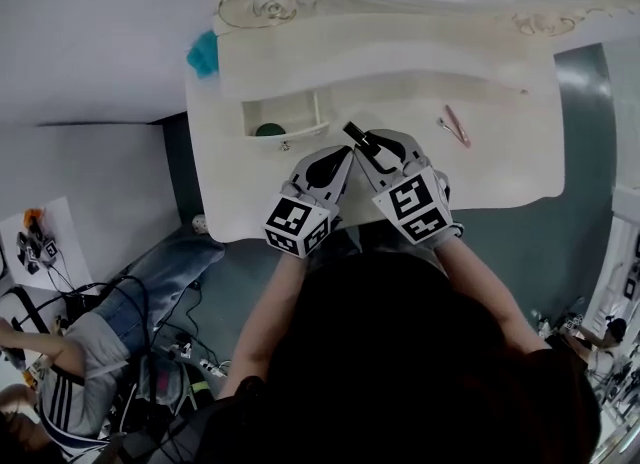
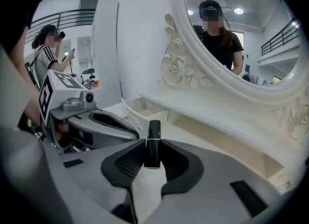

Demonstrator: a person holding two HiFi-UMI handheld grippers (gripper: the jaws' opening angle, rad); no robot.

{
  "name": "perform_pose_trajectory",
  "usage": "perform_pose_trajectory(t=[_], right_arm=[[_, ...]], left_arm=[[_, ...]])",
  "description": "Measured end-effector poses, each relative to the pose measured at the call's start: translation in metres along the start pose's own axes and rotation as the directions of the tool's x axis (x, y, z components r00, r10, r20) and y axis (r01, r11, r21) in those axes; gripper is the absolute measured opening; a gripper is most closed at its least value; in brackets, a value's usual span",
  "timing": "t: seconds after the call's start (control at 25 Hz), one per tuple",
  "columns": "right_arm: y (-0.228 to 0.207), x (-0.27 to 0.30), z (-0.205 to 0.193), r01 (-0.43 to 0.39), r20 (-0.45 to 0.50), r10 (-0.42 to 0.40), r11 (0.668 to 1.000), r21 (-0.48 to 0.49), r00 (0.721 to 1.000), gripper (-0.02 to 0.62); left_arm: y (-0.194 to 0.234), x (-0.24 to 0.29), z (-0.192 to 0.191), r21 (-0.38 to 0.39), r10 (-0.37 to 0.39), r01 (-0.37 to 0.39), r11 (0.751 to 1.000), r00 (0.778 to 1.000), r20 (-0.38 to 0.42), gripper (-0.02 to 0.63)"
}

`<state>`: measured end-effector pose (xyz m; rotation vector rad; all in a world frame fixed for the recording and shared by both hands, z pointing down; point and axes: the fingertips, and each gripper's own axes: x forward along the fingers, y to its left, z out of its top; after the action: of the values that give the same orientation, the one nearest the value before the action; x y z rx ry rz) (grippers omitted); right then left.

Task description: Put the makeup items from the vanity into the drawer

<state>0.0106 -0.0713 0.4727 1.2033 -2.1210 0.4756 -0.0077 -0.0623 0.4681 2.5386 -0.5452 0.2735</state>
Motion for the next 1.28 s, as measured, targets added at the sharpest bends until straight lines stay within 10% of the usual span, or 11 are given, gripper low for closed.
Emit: perform_pose_trajectory(t=[1.28], right_arm=[[0.058,0.072,0.08,-0.205,-0.048,0.2,0.969,-0.137,0.979,0.11]], left_arm=[[0.071,-0.104,0.012,-0.099,0.275,-0.262,0.96,0.948,0.158,0.011]])
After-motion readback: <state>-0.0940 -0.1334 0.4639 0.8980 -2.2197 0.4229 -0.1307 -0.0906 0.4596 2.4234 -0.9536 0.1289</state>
